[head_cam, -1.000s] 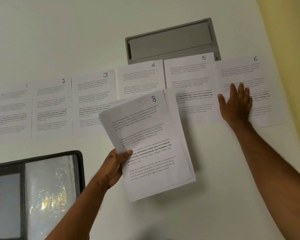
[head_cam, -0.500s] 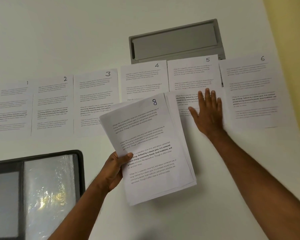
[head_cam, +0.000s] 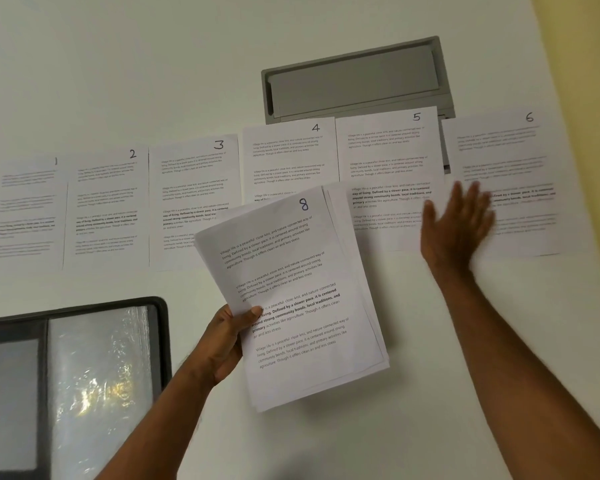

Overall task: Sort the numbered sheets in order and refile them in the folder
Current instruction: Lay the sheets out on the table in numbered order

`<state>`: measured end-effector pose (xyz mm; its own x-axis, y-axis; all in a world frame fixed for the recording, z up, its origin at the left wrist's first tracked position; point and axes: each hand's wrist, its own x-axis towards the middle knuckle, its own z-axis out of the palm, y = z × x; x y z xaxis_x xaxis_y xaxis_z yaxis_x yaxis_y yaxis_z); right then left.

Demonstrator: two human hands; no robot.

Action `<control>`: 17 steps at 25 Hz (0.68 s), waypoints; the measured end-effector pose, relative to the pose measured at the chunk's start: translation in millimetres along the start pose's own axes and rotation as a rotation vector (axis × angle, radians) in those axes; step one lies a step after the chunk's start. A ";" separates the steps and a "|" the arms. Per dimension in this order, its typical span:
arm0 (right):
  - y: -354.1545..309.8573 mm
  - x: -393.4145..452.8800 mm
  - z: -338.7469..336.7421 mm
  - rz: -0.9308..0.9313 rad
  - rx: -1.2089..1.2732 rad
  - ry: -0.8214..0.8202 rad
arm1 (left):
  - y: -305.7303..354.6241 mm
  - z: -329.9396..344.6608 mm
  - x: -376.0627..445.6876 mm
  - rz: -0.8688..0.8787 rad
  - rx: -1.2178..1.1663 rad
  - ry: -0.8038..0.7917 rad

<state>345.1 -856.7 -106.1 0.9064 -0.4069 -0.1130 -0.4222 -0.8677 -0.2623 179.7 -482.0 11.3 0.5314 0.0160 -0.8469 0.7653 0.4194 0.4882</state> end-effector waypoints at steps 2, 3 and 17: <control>25.2 -9.9 -1.3 0.188 0.005 0.034 | -0.4 1.0 0.4 -0.001 0.003 -0.003; 35.9 -15.4 -0.8 0.244 0.005 0.034 | -1.0 1.9 1.1 -0.002 0.010 -0.005; 23.4 2.7 9.0 0.288 0.027 -0.010 | -1.6 2.6 4.7 0.008 0.030 -0.025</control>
<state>337.8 -875.5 -121.2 0.7492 -0.6326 -0.1964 -0.6622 -0.7088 -0.2432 182.0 -485.0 7.1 0.5463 -0.0039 -0.8376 0.7714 0.3921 0.5013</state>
